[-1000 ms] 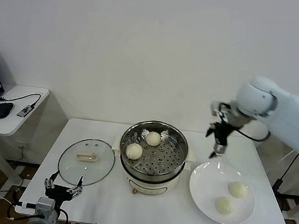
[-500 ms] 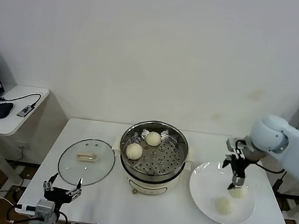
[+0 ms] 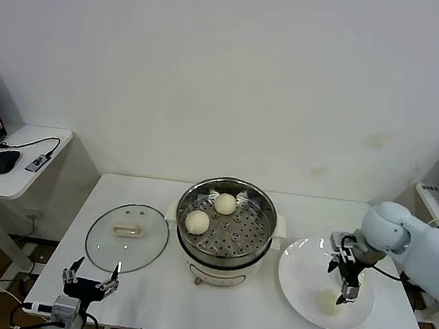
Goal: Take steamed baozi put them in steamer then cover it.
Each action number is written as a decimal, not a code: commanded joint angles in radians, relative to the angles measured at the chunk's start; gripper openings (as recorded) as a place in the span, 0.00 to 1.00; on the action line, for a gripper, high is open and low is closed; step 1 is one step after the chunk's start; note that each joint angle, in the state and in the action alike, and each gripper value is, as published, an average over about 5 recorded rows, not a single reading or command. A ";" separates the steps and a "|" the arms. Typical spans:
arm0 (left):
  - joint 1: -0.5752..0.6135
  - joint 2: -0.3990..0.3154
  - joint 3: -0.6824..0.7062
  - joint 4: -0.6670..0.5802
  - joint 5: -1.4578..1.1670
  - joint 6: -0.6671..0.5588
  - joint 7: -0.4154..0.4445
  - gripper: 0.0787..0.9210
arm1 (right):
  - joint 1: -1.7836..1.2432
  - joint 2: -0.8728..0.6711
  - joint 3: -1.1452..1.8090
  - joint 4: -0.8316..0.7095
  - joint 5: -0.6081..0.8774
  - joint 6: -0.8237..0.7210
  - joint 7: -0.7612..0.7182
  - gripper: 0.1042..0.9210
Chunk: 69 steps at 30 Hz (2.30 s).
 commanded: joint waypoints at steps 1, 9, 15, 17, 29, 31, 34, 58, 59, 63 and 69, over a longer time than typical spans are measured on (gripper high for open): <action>-0.003 0.000 0.000 0.003 0.001 0.001 0.001 0.88 | -0.120 0.003 0.065 -0.031 -0.052 0.015 0.017 0.88; -0.008 -0.004 0.003 0.005 0.005 0.001 0.002 0.88 | -0.157 0.015 0.093 -0.047 -0.076 0.016 0.037 0.88; -0.011 -0.005 0.005 0.012 0.010 0.001 0.001 0.88 | -0.176 0.034 0.112 -0.067 -0.087 0.016 0.049 0.88; -0.011 -0.005 0.006 0.015 0.012 0.001 0.001 0.88 | -0.183 0.040 0.118 -0.073 -0.091 0.016 0.052 0.88; -0.013 -0.008 0.009 0.021 0.016 0.001 0.001 0.88 | -0.210 0.069 0.150 -0.101 -0.114 0.022 0.048 0.88; -0.014 -0.008 0.008 0.022 0.016 0.001 0.001 0.88 | -0.211 0.071 0.153 -0.103 -0.116 0.024 0.044 0.88; -0.017 -0.009 0.008 0.023 0.015 0.001 0.002 0.88 | -0.212 0.073 0.150 -0.104 -0.121 0.024 0.040 0.88; -0.027 -0.016 0.018 0.023 0.019 0.002 0.003 0.88 | -0.151 0.032 0.156 -0.083 -0.081 0.017 0.013 0.62; -0.028 -0.016 0.018 0.021 0.019 0.003 0.003 0.88 | -0.125 0.027 0.143 -0.077 -0.067 0.016 0.009 0.62; -0.039 -0.015 0.017 0.018 0.019 0.006 0.005 0.88 | 0.085 0.019 0.029 -0.054 0.037 0.011 -0.011 0.62; -0.053 -0.017 0.013 0.019 0.033 0.003 -0.001 0.88 | 0.483 0.126 -0.176 -0.123 0.188 0.045 -0.069 0.62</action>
